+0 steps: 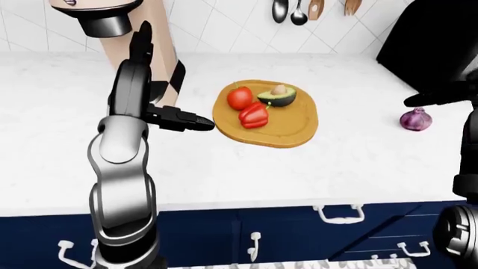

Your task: Place the avocado, onion, tomato and bell pepper on the cutting board.

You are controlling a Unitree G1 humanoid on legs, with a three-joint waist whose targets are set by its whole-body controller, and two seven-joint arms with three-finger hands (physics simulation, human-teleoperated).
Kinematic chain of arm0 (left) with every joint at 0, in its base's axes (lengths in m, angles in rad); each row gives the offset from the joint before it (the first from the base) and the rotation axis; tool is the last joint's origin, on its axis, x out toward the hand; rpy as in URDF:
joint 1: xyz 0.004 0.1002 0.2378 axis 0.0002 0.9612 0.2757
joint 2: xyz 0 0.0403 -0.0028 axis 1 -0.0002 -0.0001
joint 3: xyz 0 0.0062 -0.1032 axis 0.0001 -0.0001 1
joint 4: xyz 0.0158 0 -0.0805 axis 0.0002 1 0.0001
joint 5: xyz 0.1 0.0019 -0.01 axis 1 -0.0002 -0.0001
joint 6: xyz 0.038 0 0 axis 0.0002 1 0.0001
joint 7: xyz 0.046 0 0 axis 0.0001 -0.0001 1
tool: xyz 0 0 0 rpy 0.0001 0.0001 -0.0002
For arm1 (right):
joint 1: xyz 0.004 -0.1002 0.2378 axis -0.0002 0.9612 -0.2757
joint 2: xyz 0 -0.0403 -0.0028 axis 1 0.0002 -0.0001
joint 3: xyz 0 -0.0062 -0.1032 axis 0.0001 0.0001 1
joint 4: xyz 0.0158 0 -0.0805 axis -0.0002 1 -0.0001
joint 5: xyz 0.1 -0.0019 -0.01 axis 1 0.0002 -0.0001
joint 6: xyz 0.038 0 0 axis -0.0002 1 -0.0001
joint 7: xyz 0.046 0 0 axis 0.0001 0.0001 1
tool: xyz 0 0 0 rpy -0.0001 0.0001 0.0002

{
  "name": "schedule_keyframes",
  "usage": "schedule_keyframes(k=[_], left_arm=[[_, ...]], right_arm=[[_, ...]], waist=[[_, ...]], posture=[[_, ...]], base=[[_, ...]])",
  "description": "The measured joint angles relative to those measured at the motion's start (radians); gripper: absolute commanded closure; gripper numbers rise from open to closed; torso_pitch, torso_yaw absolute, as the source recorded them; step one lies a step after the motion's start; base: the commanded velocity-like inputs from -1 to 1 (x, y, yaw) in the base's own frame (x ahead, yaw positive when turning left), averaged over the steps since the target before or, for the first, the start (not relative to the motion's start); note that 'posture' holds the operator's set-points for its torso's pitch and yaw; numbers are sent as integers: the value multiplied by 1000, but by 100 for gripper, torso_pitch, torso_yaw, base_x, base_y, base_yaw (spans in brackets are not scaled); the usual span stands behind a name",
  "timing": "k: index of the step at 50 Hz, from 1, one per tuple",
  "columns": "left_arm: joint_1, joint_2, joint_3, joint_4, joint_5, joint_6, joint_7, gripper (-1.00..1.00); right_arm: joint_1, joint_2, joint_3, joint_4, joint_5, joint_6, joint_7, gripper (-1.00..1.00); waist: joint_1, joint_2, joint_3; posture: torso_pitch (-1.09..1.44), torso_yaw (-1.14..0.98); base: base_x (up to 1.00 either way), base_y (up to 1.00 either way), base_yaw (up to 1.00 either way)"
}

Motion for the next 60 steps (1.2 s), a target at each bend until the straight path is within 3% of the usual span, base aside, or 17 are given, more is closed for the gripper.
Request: schedule_keyframes(k=[7, 12, 29, 43, 60], left_arm=[[-1, 0, 0, 7, 4, -4, 4, -100], [2, 1, -3, 3, 3, -2, -2, -100], [18, 6, 6, -16, 10, 3, -7, -100], [4, 10, 6, -4, 8, 3, -7, -100], [16, 12, 8, -16, 15, 11, -12, -100]], right_arm=[[8, 37, 9, 147, 157, -23, -187, -100], [-50, 71, 48, 307, 240, -82, -317, -100], [-86, 90, 75, 635, 364, -287, -635, -100], [-95, 101, 86, 703, 393, -300, -754, -100], [-67, 106, 60, 730, 472, -344, -749, -100]], waist=[[-1, -1, 1], [1, 2, 0], [10, -6, -7], [17, -13, -8], [17, -18, -7]], posture=[[0, 0], [0, 0], [0, 0], [0, 0], [0, 0]], base=[[0, 0, 0], [0, 0, 0], [0, 0, 0], [0, 0, 0], [0, 0, 0]])
